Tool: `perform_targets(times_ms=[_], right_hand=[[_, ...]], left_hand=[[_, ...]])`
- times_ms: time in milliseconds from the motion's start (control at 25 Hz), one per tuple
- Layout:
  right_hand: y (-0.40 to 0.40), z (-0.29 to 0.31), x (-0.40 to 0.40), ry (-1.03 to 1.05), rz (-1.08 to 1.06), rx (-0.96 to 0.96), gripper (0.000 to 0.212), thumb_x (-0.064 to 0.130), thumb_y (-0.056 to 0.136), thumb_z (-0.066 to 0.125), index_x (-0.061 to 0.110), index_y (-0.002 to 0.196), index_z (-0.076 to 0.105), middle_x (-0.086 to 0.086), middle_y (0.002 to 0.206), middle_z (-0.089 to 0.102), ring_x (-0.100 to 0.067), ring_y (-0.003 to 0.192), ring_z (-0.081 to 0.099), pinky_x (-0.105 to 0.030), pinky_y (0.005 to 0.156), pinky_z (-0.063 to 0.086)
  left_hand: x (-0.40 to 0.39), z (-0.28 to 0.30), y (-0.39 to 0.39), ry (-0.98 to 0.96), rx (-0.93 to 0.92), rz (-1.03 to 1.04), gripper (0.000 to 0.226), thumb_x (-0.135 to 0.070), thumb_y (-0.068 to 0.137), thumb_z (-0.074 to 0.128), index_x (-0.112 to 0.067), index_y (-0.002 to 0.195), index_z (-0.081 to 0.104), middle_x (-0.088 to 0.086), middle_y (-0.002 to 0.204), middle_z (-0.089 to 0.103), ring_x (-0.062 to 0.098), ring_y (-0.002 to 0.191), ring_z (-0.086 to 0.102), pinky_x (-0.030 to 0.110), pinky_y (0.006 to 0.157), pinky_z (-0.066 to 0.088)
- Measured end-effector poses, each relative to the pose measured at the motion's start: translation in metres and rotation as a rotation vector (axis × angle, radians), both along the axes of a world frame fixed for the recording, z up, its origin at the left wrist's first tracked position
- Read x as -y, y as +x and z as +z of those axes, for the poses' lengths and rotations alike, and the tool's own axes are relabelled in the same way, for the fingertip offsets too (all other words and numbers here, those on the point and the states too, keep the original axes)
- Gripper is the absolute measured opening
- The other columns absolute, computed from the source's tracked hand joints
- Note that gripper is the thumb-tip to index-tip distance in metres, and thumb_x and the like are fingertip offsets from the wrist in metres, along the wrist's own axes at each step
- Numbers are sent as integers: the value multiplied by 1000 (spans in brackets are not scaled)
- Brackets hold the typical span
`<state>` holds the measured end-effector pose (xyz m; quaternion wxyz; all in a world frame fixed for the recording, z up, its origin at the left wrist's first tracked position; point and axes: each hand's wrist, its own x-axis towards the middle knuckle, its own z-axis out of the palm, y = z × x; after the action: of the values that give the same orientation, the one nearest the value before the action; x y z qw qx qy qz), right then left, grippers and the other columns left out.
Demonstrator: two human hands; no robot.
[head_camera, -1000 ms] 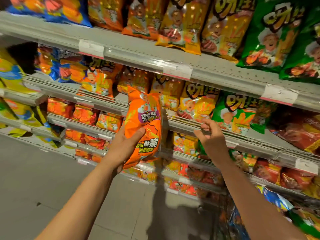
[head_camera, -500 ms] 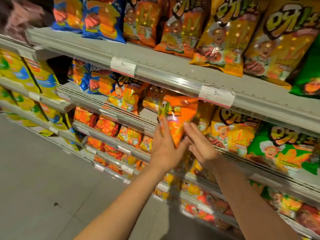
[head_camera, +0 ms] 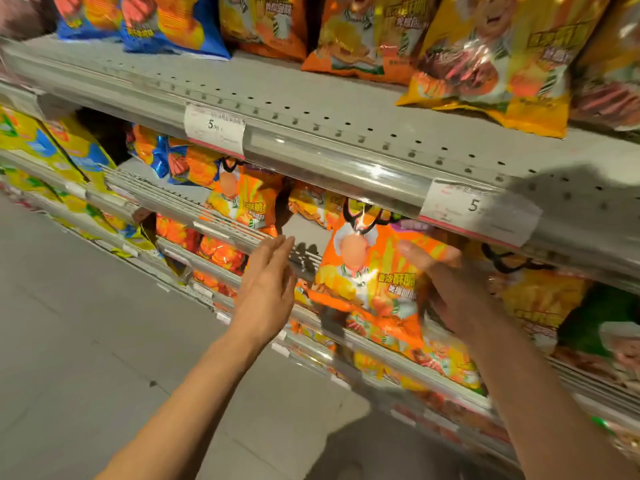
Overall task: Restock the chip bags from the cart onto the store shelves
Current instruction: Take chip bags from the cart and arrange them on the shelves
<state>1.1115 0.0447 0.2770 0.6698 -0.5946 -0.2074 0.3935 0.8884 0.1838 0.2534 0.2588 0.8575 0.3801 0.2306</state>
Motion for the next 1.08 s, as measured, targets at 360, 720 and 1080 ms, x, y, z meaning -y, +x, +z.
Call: perform_targets(times_ms=[360, 720, 1080], right_hand=[[-7, -8, -90, -192, -141, 189, 14, 12, 99, 60, 20, 91, 70, -8, 80, 65, -10, 67, 60, -31, 65, 55], [-51, 4, -120, -234, -405, 225, 49, 26, 85, 79, 18, 129, 60, -7, 134, 65, -28, 126, 60, -58, 108, 45], [-73, 6, -122, -360, -336, 382, 61, 29, 99, 63, 18, 151, 34, -5, 140, 59, -23, 128, 57, -39, 106, 50]], left_hand=[[-53, -10, -12, 259, -133, -169, 58, -14, 95, 59, -14, 150, 42, 10, 140, 53, 26, 131, 43, 51, 115, 34], [-110, -11, -18, 127, 100, -423, 53, -20, 92, 61, -13, 143, 53, 9, 132, 58, 26, 118, 55, 31, 101, 44], [-117, -23, -19, 409, -14, -553, 59, -41, 97, 53, -14, 149, 45, 12, 129, 57, 34, 115, 54, 48, 101, 43]])
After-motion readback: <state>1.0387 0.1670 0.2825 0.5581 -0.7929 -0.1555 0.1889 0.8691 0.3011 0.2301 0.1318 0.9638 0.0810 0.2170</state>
